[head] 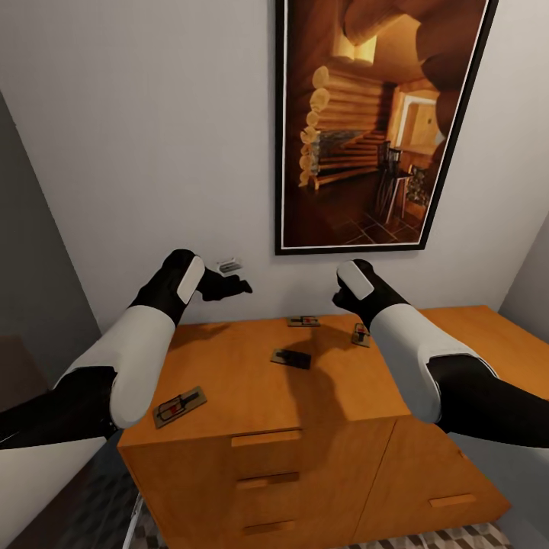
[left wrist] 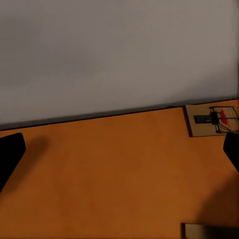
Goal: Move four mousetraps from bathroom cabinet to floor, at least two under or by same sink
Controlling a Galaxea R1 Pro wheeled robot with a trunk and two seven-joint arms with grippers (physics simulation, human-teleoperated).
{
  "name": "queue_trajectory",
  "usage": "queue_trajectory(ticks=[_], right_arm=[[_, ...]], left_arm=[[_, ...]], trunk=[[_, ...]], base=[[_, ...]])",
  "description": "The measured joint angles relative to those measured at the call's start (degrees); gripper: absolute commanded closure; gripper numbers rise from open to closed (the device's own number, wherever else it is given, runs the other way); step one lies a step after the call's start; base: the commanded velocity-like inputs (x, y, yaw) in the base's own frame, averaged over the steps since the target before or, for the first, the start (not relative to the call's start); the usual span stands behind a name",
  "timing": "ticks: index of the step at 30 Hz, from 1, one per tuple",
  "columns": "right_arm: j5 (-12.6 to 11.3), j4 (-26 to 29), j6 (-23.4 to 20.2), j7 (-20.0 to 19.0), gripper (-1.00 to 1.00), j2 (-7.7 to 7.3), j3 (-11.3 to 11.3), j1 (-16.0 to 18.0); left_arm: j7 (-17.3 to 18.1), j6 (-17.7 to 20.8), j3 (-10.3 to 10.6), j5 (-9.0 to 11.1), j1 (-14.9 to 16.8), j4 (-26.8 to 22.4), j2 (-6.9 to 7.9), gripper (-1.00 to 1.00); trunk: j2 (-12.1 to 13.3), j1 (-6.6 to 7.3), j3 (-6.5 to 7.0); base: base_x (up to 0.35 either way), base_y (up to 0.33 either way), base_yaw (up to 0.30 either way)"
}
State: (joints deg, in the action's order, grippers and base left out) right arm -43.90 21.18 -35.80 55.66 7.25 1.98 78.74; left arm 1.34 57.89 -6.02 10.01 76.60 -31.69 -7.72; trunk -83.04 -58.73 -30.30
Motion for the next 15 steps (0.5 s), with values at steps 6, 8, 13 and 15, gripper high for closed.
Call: queue_trajectory(ticks=[6,8,13,15], right_arm=[[-0.3,0.1,-0.3,-0.4,-1.00,0.14,0.0,0.0],[-0.4,0.2,-0.5,-0.5,-1.00,0.27,0.1,0.0],[-0.3,0.5,-2.2,-0.6,-1.00,0.48,1.1,0.0],[-0.2,0.7,-4.8,-0.7,-1.00,0.46,2.2,0.0]], left_arm=[[0.5,0.0,0.0,0.1,0.0,0.0,-0.04,-1.00],[0.5,0.0,0.0,0.1,0.0,0.0,-0.07,-1.00],[0.6,-0.1,0.0,0.1,0.0,0.0,-0.10,-1.00],[0.6,-0.1,0.0,0.1,0.0,0.1,-0.11,-1.00]], trunk=[[0.0,0.00,0.00],[0.0,0.00,0.00],[0.0,0.00,0.00],[0.0,0.00,0.00]], base=[[0.000,0.000,0.000],[0.000,0.000,0.000],[0.000,0.000,0.000],[0.000,0.000,0.000]])
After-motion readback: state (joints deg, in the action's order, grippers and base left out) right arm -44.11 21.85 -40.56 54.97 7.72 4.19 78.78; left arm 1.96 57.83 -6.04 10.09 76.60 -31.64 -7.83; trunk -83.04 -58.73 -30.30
